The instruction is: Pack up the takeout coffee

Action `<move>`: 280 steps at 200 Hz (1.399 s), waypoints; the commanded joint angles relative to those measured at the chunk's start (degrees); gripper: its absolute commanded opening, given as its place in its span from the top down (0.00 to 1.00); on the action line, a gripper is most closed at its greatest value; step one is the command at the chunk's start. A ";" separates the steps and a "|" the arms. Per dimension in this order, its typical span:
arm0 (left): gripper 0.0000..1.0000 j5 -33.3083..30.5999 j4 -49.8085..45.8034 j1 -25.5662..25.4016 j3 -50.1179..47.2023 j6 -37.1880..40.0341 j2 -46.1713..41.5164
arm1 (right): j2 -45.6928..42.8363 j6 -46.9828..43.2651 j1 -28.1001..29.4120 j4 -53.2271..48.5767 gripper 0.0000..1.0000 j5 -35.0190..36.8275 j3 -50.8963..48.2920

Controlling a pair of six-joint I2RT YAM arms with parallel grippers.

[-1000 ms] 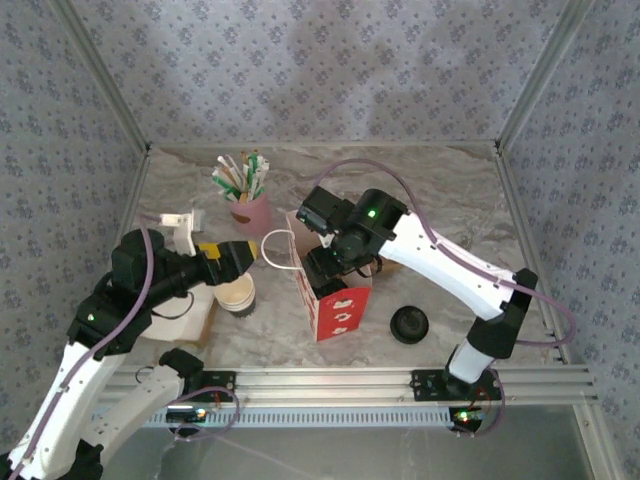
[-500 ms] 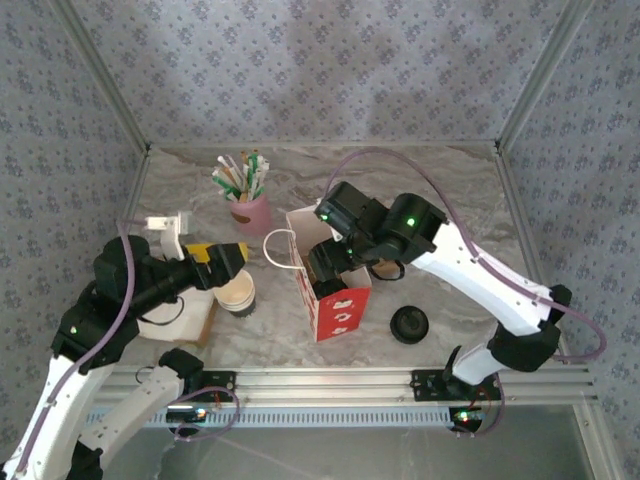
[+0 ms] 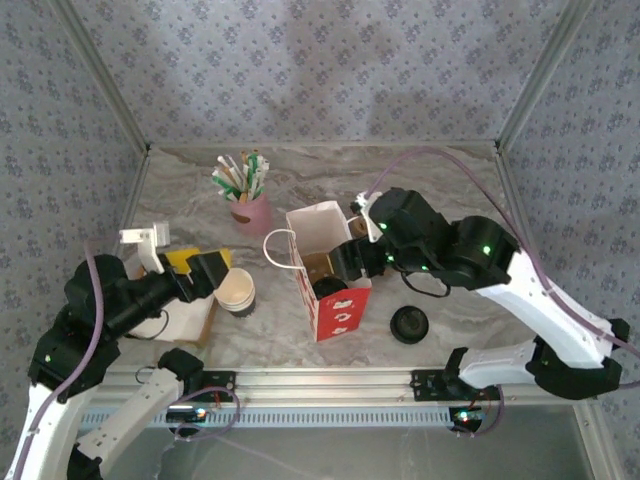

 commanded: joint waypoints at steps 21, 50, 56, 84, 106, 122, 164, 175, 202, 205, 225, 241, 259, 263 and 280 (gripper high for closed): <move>0.01 -2.18 -3.10 -0.45 2.62 -1.04 -2.75 | -6.50 2.41 -0.17 1.05 0.21 3.18 -3.15; 0.01 -3.23 -5.47 -0.45 2.85 -2.13 -4.78 | -10.52 4.11 -0.53 0.39 0.20 4.46 -5.21; 0.00 -3.36 -5.97 -0.41 2.73 -2.51 -5.26 | -11.35 4.48 -0.56 0.22 0.20 4.74 -5.61; 0.01 -3.99 -8.03 -0.45 2.19 -3.96 -7.43 | -15.27 6.51 -0.73 -0.07 0.17 6.14 -8.21; 0.00 -4.85 -9.66 -0.44 1.38 -5.12 -9.26 | -18.30 7.47 -0.90 -0.05 0.14 6.62 -10.50; 0.01 -5.76 -10.98 -0.47 0.76 -6.27 -10.17 | -20.07 9.24 -1.00 -0.33 0.11 7.22 -12.34; 0.01 -7.59 -12.90 -0.43 -1.63 -9.10 -11.22 | -23.83 10.19 -1.77 -0.87 0.00 8.29 -16.67; 0.00 -8.21 -12.88 -0.45 -2.59 -9.73 -11.32 | -24.29 9.82 -2.32 -1.10 0.00 8.61 -17.40; 0.01 -8.92 -10.90 -0.42 -5.07 -10.69 -10.46 | -24.25 8.42 -4.25 -1.56 0.00 9.46 -18.28; 0.01 -8.94 -10.64 -0.42 -5.25 -10.84 -10.23 | -24.23 8.42 -4.43 -1.56 0.00 9.59 -18.35; 0.01 -10.09 -9.49 -0.45 -5.31 -10.74 -8.43 | -23.90 5.06 -6.09 -1.08 0.00 10.14 -19.05; 0.01 -11.54 -8.62 -0.36 -4.83 -10.33 -7.14 | -23.66 3.26 -7.49 0.10 0.00 9.97 -19.96; 0.01 -13.68 -7.29 -0.43 -4.40 -9.77 -5.70 | -23.33 0.40 -9.09 2.30 0.00 9.27 -21.27; 0.01 -14.24 -6.95 -0.41 -4.43 -9.64 -5.36 | -23.21 -0.23 -9.51 2.80 0.00 9.12 -21.56; 0.01 -15.66 -4.85 -0.46 -4.43 -9.02 -3.81 | -22.85 -2.56 -11.57 4.43 0.00 8.81 -22.07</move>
